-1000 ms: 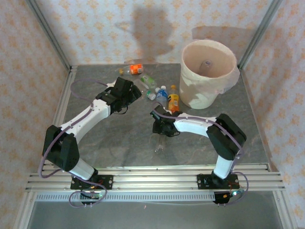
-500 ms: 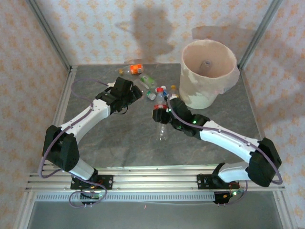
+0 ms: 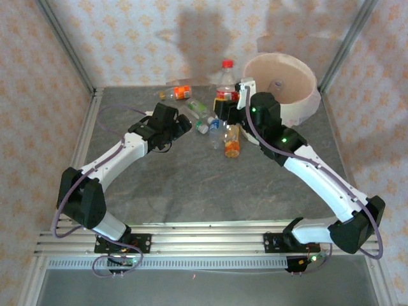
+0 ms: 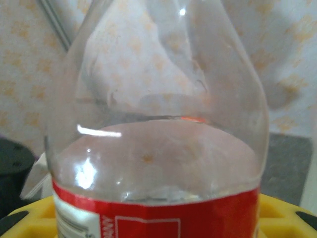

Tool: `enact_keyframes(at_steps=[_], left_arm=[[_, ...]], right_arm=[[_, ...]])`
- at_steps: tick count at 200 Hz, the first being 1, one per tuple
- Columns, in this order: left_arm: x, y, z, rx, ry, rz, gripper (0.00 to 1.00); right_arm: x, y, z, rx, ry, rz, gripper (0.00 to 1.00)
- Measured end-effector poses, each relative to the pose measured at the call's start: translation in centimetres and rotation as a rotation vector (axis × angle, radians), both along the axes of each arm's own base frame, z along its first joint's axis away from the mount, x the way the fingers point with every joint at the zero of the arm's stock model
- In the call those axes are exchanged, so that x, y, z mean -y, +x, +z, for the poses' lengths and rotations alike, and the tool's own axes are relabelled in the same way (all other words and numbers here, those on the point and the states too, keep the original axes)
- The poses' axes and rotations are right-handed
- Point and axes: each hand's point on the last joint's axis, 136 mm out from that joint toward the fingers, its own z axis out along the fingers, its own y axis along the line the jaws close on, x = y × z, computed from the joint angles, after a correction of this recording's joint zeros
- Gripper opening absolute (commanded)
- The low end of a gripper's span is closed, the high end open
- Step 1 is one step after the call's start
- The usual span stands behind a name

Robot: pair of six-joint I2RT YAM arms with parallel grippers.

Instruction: Put the plastic bottles in the bin

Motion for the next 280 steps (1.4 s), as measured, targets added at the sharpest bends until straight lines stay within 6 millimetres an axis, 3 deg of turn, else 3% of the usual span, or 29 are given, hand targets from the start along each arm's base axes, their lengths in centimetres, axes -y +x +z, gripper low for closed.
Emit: enact_keyframes(at_steps=[32,82,120,154,195,219,242,280], left_arm=[[0.0,0.0,0.0,0.0,0.001,-0.001,1.0],[-0.1,-0.1,0.5,0.013,0.001,-0.006,1.0],[-0.1,-0.2,1.4,0.033,-0.007,-0.007,1.0],[-0.1,-0.3,1.5,0.036,-0.004,-0.011,1.0],[-0.1,-0.3,1.5,0.036,-0.004,-0.012,1.0],[-0.1,-0.3,1.4,0.034,-0.005,-0.012,1.0],[0.0,-0.4,1.3,0.028,-0.007,-0.016,1.0],[0.3,-0.4,0.7,0.01,-0.012,-0.026,1.0]], right_arm=[[2.9,3.0,2.8,0.079,-0.016,-0.086,0.41],[10.5,7.3,7.8,0.172,0.004,-0.251,0.41],[14.8,9.9,9.5,0.189,-0.01,-0.333,0.41],[16.8,12.3,7.1,0.136,-0.058,-0.349,0.42],[17.5,13.8,1.2,0.028,-0.114,-0.312,0.48],[16.6,14.0,-1.8,-0.027,-0.13,-0.252,0.5],[15.7,14.0,-3.4,-0.047,-0.128,-0.195,0.51],[14.3,13.6,-5.8,-0.079,-0.11,-0.113,0.65]])
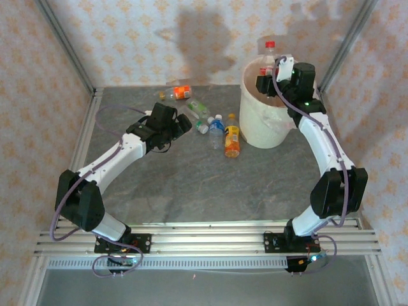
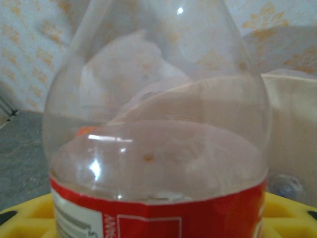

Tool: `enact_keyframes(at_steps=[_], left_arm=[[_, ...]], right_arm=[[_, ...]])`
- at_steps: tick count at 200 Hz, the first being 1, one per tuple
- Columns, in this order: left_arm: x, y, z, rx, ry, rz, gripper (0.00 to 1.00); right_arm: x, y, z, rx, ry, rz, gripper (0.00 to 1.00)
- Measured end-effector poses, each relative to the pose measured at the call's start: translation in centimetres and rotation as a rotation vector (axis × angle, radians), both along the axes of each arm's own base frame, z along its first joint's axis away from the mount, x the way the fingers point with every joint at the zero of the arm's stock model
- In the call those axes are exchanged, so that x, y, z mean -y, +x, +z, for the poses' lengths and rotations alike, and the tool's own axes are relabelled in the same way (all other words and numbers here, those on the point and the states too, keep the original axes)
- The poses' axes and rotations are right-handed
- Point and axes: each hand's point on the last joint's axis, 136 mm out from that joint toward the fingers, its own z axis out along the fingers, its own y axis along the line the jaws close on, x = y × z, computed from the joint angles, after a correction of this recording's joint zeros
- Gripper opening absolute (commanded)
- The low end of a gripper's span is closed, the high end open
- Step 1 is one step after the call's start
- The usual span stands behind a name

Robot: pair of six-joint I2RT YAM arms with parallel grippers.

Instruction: Put the plastic bottles in the bin

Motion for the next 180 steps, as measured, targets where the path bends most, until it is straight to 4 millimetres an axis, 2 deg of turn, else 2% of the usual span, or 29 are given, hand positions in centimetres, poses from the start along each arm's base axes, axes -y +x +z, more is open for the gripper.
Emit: enact_keyframes(at_steps=[11,37,62,115,150,163,180], left_arm=[[0.1,0.0,-0.1,-0.003,-0.001,-0.002,1.0],[0.1,0.0,-0.6,-0.015,0.003,-0.002,1.0],[0.1,0.1,-1.0,-0.026,0.006,-0.001,1.0],[0.2,0.1,-1.2,-0.03,0.005,-0.002,1.0],[0.2,0.1,-1.3,-0.035,0.004,-0.005,1.0],[0.3,0.1,-1.5,-0.04,0.005,-0.005,1.0],[0.4,0.1,-1.9,-0.05,0.004,-0.009,1.0]], right_arm=[[-0.2,-0.1,-0.8,-0.013,0.005,0.008,0.7],[-0.6,-0.3,-1.9,-0.039,0.021,0.031,0.75],[-1.0,-0.4,-1.6,-0.031,0.036,0.052,0.81],[-1.1,-0.5,-1.5,-0.029,0.042,0.059,0.87],[-0.7,-0.9,-0.1,-0.008,0.057,0.033,0.97],[-0.3,-1.0,0.4,-0.006,0.08,-0.001,0.95],[0.3,-0.9,1.3,-0.046,0.107,-0.049,0.87]])
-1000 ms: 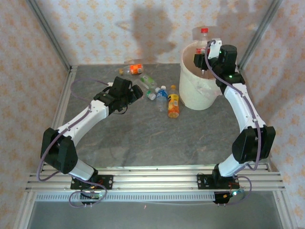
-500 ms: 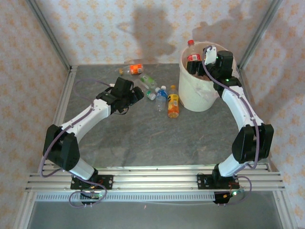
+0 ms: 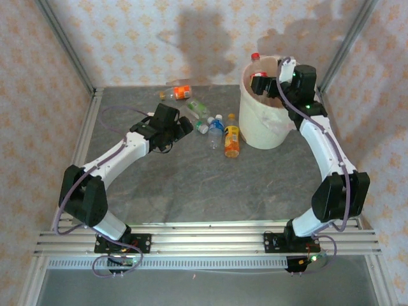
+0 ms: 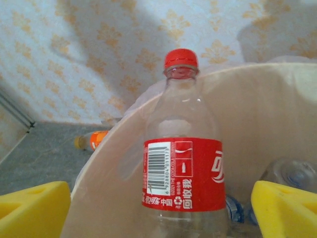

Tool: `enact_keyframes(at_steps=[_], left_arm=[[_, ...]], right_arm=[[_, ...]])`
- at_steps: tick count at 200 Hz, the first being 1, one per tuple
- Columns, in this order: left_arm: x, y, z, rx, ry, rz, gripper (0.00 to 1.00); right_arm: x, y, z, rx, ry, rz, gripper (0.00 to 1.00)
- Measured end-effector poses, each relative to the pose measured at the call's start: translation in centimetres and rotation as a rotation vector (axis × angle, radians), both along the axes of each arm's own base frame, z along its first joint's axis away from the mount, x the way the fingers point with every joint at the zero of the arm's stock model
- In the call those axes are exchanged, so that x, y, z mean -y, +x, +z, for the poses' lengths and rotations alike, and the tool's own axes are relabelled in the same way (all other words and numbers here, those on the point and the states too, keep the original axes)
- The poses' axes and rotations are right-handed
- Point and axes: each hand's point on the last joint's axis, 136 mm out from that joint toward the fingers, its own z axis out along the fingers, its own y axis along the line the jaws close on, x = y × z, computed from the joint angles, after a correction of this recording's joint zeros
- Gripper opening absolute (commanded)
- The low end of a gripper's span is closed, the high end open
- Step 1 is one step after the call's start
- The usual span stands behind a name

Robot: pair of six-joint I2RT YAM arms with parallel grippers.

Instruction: Put the plastic bottles in the bin

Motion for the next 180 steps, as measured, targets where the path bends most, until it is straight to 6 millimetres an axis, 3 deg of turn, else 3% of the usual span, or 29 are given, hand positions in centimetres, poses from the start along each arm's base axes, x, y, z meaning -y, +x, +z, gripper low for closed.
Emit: enact_keyframes(at_steps=[25,47,76,116,151,180], left_arm=[[0.1,0.0,-0.5,-0.014,0.0,-0.005,1.0],[0.2,0.0,-0.6,-0.017,-0.002,-0.007,1.0],[0.2,0.1,-0.9,-0.023,0.001,-0.007,1.0],[0.5,0.4,-1.1,-0.03,0.0,-0.01,1.0],[0.5,0.5,-1.0,-0.028,-0.001,-0.01,1.0],[0.8,0.4,-1.0,-0.029,-0.011,-0.019,1.0]], right_arm=[[1.0,0.8,1.9,-0.042,0.042,-0.085,0.6],[1.9,0.7,0.2,-0.119,0.047,-0.147,0.49],[1.4,0.8,-4.9,-0.279,0.041,-0.131,0.44],[1.3,0.0,-7.5,-0.372,-0.005,-0.113,0.45],[1.6,-0.6,-5.6,-0.337,-0.023,-0.112,0.52],[1.7,-2.4,-0.8,-0.237,0.028,-0.123,0.57]])
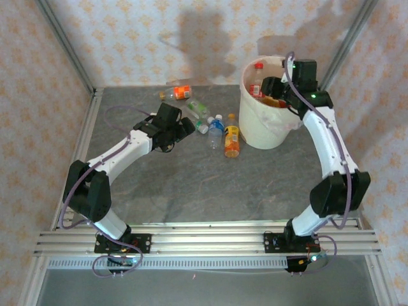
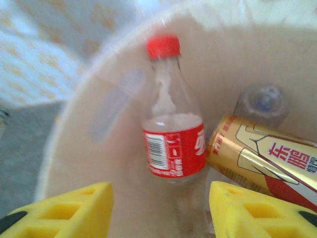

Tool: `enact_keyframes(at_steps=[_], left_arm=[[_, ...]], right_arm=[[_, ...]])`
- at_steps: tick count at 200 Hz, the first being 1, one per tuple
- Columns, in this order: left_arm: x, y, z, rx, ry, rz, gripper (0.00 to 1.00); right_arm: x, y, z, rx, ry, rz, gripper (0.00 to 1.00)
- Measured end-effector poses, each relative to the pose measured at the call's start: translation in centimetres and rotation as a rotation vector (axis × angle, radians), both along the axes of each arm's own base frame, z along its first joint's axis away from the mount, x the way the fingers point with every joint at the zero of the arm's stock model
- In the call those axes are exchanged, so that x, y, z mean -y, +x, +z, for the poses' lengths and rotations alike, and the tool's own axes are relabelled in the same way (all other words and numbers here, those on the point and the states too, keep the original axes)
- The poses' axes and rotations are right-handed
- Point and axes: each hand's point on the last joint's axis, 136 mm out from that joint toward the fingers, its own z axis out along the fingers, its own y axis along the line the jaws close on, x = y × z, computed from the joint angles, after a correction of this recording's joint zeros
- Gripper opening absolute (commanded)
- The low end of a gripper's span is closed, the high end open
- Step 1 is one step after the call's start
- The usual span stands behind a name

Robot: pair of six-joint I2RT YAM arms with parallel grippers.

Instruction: Put the plastic bottles in the bin

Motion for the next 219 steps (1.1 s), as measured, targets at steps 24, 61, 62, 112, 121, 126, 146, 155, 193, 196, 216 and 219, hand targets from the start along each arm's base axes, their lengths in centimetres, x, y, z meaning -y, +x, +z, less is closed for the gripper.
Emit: enact_keyframes(at_steps=[24,61,62,112,121,126,146,155,193,196,216,219], left_arm=[[0.6,0.2,0.0,0.007,-0.02,-0.018,1.0],[2.0,0.3,-0.5,-0.001,-0.03,-0.05,1.0],[2.1,0.4,-0.5,-0.001,-0.03,-0.051,1.0],[2.9,1.0,-1.4,-0.011,-0.035,-0.061,1.0],[2.9,1.0,-1.6,-0.016,-0.034,-0.061,1.0],[2.9,1.0,-1.7,-0.018,-0.033,-0.061,1.0],[3.0,1.0,-2.1,-0.028,-0.034,-0.055,1.0],[3.0,1.1,-2.2,-0.032,-0.034,-0.051,1.0],[3.3,1.6,-2.2,-0.034,-0.046,-0.044,1.0],[3.3,1.6,-2.2,-0.033,-0.046,-0.044,1.0],[3.6,1.8,-2.0,-0.029,-0.054,-0.049,1.0],[3.6,1.9,-1.9,-0.029,-0.054,-0.049,1.0]], right_arm=[[-0.5,-2.7,4.7,0.126,0.065,-0.016,0.64],[-4.5,-7.5,6.7,0.228,0.136,0.021,0.73],[-4.6,-7.6,6.7,0.228,0.14,0.022,0.73],[-11.3,-10.7,-1.4,0.106,0.07,0.136,0.8],[-12.0,-11.0,-3.7,0.063,0.036,0.145,0.81],[-12.2,-11.0,-4.9,0.04,0.021,0.145,0.81],[-12.1,-10.5,-10.2,-0.068,-0.041,0.104,0.78],[-12.0,-10.1,-12.7,-0.124,-0.068,0.083,0.76],[-11.6,-8.9,-22.2,-0.344,-0.191,-0.021,0.73],[-11.5,-8.8,-23.0,-0.359,-0.205,-0.033,0.72],[-11.4,-8.0,-26.1,-0.415,-0.264,-0.081,0.72],[-11.4,-7.9,-26.5,-0.42,-0.269,-0.088,0.72]])
